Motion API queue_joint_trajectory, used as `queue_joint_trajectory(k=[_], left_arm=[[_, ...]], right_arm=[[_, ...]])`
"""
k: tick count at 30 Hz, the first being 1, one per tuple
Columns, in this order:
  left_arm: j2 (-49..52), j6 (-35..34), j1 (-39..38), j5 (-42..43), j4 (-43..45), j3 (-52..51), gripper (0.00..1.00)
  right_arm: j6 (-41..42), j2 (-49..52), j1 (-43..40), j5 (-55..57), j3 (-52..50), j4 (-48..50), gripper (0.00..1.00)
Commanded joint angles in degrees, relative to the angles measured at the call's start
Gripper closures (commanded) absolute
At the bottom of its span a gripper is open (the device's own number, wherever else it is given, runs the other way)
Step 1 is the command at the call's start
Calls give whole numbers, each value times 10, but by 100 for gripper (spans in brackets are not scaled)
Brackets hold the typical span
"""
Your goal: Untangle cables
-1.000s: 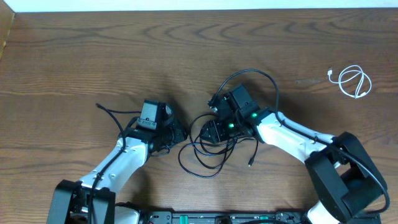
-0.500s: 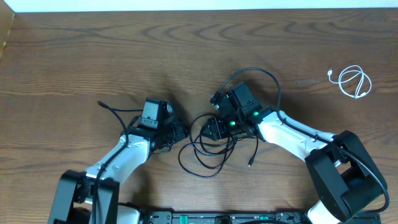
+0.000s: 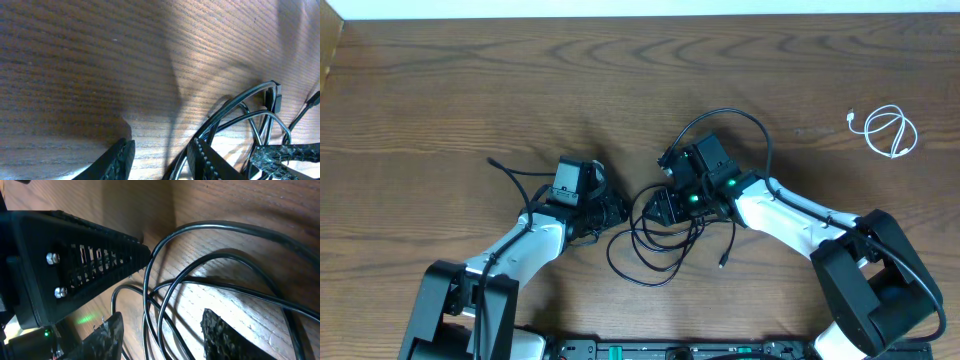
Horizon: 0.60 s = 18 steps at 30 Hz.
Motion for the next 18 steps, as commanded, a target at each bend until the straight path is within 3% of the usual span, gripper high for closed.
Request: queue_joint_trajectory(k=[1,3,4,10,13,16,18], left_arm=[[7,7,-10,-35,0,-10,59],[7,5,-14,-55,0,-16,61],[7,5,-14,-55,0,-17,69],[7,5,-14,-66,-3,-17,88],[7,5,-14,-74,-5,-19,92],[7,5,-14,-73,-4,-21,92],[6,5,-14,-66,-4,-21,93]], right_arm=[[-8,7,-1,-2,4,2,53],[-8,7,-1,3,4,2,53],[-8,7,-1,14,4,2,53],[-7,7,-1,58,4,-5,50],[-7,7,0,53,4,-7,47],[-14,7,3,40,4,-8,31],[-47,7,3,12,4,-1,31]])
